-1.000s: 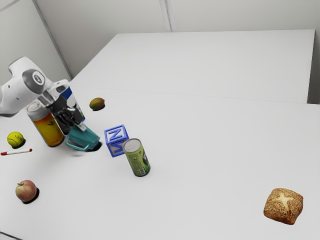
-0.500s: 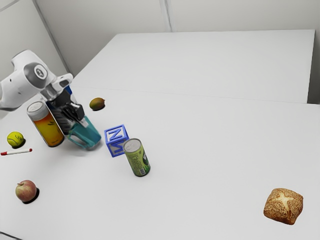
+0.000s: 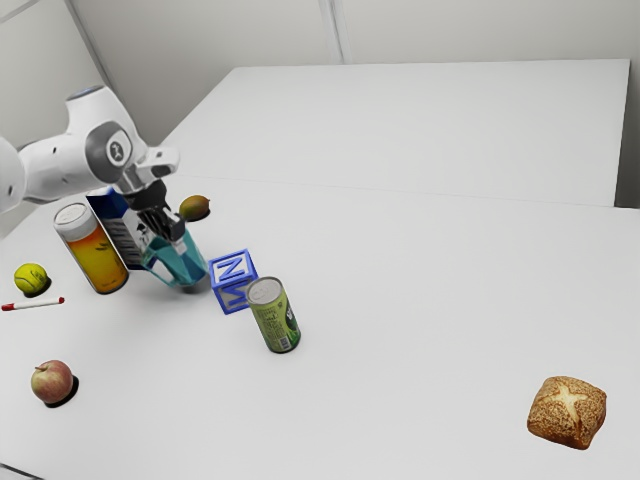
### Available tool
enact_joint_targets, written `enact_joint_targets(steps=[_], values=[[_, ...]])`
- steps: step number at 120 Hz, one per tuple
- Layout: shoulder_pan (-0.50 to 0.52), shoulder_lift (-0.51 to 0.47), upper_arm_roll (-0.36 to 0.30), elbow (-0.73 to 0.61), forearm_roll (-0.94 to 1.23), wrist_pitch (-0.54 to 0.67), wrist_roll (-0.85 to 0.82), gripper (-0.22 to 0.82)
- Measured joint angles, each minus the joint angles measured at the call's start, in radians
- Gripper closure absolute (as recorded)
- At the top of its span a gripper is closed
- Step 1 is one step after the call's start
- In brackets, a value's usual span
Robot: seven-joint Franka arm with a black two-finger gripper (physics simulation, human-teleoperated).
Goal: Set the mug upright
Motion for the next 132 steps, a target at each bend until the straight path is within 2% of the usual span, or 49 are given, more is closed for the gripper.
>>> enact_joint_targets(steps=[34,77,116,132], values=[[-0.013,-0.058,-0.007,-0.117,0.023,0.080,-0.021,0.79],[-0.025,-0.064,-0.007,-0.147,0.053,0.099,-0.040,0.78],[-0.039,-0.081,-0.010,-0.147,0.052,0.093,-0.039,0.50],[-0.036,-0.141,-0.023,-0.146,0.052,0.080,-0.039,0.42]])
